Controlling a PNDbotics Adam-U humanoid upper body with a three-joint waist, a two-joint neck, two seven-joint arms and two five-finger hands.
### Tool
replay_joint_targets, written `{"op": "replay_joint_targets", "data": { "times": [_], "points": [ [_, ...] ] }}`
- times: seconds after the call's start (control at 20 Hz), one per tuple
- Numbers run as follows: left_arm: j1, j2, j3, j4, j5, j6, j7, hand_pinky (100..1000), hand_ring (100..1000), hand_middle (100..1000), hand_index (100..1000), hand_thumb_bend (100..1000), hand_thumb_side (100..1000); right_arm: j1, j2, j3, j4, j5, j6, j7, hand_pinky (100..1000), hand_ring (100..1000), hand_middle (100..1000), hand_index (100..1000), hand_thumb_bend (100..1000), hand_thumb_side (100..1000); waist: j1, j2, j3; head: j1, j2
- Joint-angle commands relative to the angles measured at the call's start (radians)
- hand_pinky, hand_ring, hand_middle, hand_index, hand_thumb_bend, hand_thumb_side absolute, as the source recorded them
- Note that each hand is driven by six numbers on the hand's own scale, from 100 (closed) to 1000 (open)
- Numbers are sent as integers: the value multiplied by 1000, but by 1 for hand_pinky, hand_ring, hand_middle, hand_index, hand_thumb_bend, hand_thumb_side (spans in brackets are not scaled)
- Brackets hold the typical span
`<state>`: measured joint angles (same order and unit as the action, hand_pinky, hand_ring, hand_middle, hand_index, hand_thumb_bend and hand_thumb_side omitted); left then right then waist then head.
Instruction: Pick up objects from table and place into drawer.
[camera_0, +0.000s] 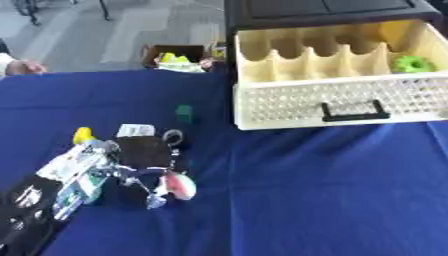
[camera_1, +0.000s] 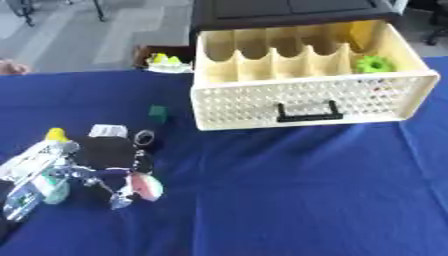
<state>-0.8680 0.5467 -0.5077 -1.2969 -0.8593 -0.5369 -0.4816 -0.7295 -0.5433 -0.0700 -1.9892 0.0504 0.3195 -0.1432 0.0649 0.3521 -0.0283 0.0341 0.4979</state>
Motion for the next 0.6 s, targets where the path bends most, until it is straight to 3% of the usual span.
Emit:
{"op": "replay_joint_targets", "data": {
  "times": [0.05, 0.6],
  "points": [
    [-4, 46, 18, -24, 22, 4, 9, 100, 392, 460, 582, 100, 247, -9, -14, -10, -11, -7, 2, -3, 665, 454, 388, 720, 100, 1000, -5, -25, 4, 4, -9],
    [-3, 121, 117, -233, 277, 68, -53, 100, 363, 432, 556, 100, 245, -6, -18, -11, -11, -7, 4, -9, 664, 454, 387, 718, 100, 1000, 2, -31, 8, -4, -6]
  ]
}}
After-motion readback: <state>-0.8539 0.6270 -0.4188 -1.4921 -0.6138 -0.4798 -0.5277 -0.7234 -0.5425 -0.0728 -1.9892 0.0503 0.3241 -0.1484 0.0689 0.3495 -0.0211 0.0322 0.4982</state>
